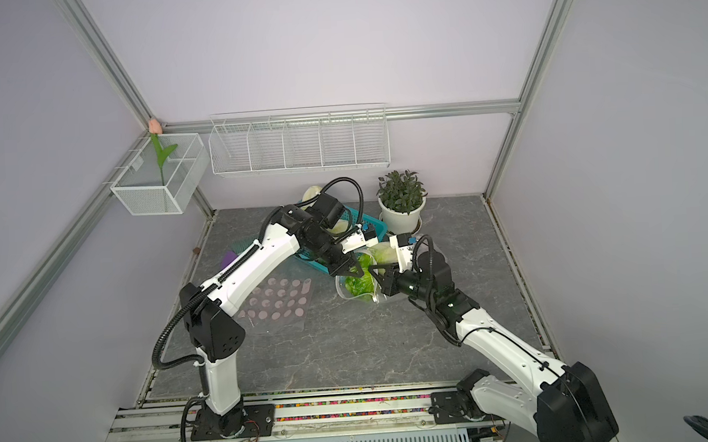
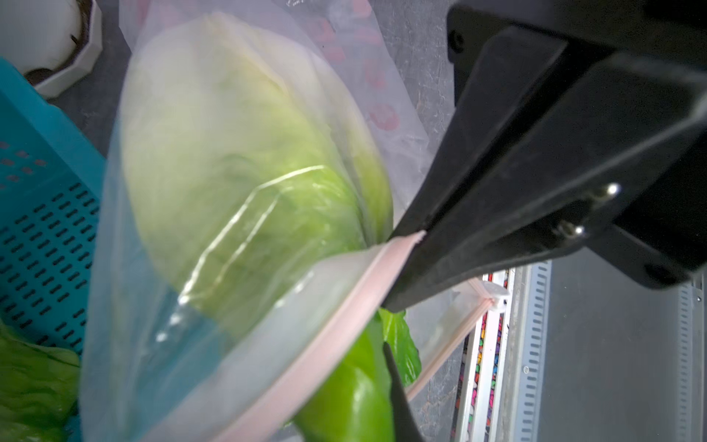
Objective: Put the chinese cabbages into a zipper bag and zip it
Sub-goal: Place the Chinese cabbage in the zipper food storage bag.
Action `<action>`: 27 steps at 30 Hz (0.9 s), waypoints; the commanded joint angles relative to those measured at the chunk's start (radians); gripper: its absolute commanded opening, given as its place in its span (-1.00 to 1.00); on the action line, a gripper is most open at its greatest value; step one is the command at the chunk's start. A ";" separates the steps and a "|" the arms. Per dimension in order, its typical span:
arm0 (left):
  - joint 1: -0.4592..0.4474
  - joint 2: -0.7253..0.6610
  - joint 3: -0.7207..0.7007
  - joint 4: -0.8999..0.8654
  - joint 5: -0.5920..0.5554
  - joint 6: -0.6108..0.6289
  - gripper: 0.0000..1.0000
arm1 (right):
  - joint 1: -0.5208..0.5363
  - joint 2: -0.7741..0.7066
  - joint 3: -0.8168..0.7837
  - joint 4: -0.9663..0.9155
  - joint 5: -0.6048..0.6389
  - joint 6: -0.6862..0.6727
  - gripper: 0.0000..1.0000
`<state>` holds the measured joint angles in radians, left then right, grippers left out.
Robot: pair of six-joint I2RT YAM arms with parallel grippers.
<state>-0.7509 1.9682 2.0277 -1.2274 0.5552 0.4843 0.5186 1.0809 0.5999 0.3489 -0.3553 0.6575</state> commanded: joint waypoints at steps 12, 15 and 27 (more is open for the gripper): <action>0.125 0.017 0.143 0.101 0.038 -0.321 0.23 | 0.007 -0.020 -0.130 0.309 0.276 0.263 -0.86; 0.218 -0.121 -0.089 0.313 0.068 -0.540 0.22 | 0.007 -0.010 -0.146 0.321 0.286 0.267 -0.86; 0.211 -0.327 -0.771 0.792 0.030 -1.026 0.15 | 0.008 0.003 -0.143 0.291 0.294 0.263 -0.86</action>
<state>-0.5072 1.6451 1.3167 -0.5804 0.5903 -0.3885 0.5198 1.0775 0.4633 0.6109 -0.0742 0.8944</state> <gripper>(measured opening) 0.577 0.069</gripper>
